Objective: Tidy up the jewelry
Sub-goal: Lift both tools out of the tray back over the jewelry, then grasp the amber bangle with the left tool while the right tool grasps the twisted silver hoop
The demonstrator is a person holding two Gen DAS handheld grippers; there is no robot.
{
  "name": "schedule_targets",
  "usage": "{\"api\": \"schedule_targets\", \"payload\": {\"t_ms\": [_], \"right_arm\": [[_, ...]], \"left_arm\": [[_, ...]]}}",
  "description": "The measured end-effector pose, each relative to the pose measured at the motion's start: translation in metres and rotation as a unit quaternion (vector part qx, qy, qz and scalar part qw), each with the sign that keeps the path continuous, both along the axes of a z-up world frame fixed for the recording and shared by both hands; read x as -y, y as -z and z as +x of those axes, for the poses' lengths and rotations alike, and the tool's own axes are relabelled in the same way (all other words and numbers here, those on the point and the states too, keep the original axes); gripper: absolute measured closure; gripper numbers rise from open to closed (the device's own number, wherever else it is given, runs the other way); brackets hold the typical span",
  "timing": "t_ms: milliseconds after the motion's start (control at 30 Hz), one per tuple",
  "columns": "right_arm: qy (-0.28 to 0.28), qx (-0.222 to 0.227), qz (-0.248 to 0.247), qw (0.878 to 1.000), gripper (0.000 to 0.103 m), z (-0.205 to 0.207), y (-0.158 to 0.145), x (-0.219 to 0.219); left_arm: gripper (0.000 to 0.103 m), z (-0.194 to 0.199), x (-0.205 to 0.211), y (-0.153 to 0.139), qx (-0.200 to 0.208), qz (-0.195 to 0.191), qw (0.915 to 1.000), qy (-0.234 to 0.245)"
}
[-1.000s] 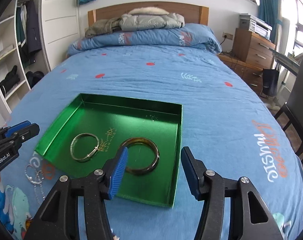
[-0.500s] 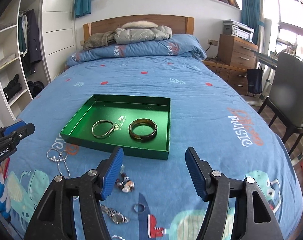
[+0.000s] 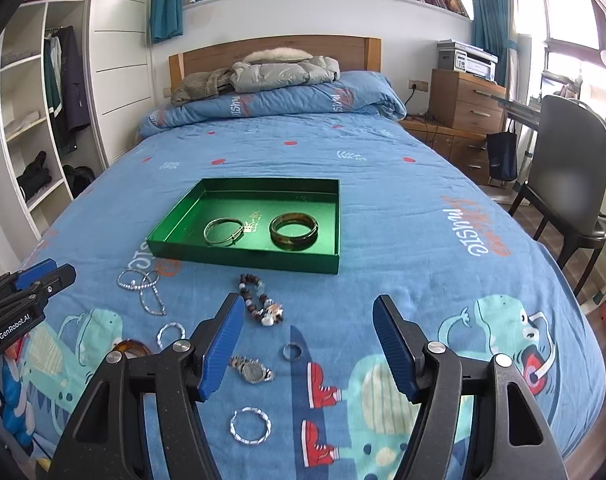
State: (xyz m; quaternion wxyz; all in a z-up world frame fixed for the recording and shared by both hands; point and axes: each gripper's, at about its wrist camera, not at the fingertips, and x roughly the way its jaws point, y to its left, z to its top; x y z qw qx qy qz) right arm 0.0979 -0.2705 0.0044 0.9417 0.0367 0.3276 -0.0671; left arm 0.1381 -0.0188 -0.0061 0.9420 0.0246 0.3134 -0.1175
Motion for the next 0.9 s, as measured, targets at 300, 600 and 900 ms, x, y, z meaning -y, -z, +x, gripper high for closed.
{"api": "schedule_targets", "payload": {"t_ms": [300,600,900], "right_arm": [[-0.005,0.013,0.026,1.000,0.037,-0.034,0.003,0.004],[-0.021,0.019,0.045,0.999,0.037,-0.057,0.015,0.013],[-0.081,-0.029,0.060,0.994,0.042,-0.053,0.065,-0.007]], "left_arm": [[0.061,-0.034,-0.031,0.006,-0.014,-0.011,0.9995,-0.024],[0.061,-0.052,-0.075,0.019,-0.034,-0.006,0.9976,-0.059],[0.061,-0.044,-0.046,0.066,-0.100,-0.015,0.9947,-0.020]]}}
